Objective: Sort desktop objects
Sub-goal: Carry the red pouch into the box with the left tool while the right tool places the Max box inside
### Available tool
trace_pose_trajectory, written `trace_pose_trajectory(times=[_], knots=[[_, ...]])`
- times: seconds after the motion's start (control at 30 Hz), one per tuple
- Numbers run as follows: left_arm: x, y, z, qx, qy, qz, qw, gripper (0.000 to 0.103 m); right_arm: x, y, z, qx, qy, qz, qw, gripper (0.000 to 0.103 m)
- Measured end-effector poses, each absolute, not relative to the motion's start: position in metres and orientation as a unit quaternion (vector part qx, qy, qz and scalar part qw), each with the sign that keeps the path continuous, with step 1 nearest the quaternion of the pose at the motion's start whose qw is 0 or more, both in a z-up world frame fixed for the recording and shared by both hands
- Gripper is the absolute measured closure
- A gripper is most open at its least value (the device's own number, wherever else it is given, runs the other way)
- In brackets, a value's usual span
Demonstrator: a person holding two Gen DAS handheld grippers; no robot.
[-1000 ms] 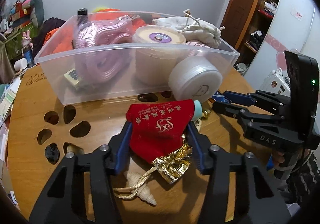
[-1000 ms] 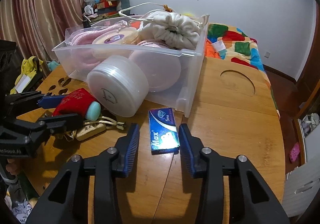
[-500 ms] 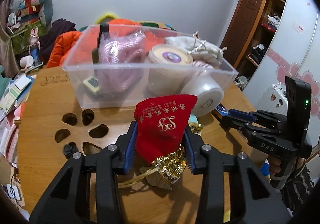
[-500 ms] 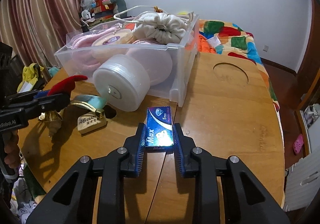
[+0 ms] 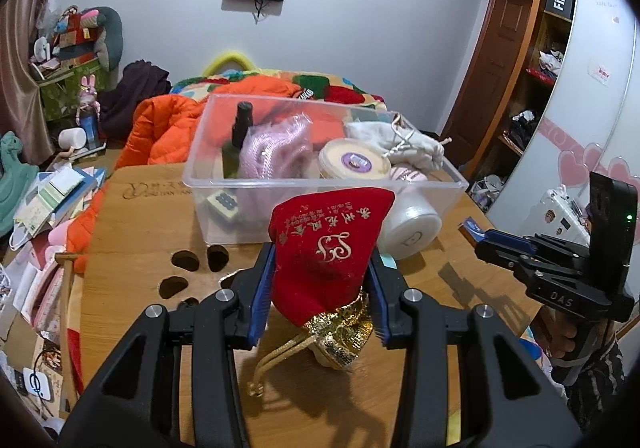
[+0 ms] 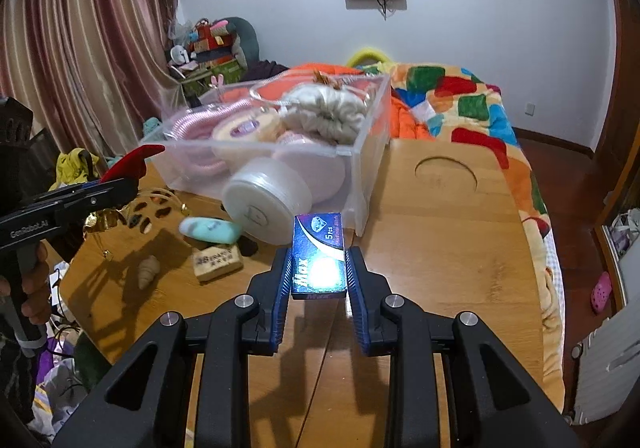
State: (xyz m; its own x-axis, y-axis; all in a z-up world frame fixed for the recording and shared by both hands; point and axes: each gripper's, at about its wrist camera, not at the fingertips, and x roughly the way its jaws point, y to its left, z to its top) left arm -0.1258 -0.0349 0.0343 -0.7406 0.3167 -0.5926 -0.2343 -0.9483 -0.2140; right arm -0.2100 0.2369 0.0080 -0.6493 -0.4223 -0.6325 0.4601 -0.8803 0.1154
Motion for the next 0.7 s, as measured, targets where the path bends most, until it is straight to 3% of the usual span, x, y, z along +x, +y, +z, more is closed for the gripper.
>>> trace_pose_trajectory(times=[0.7], knots=[[-0.142,-0.041,0.073,-0.287,-0.05,0.945,0.147,0.062,-0.217,0.225,0.055,0.289,0.031,-0.92,0.262,0.079]])
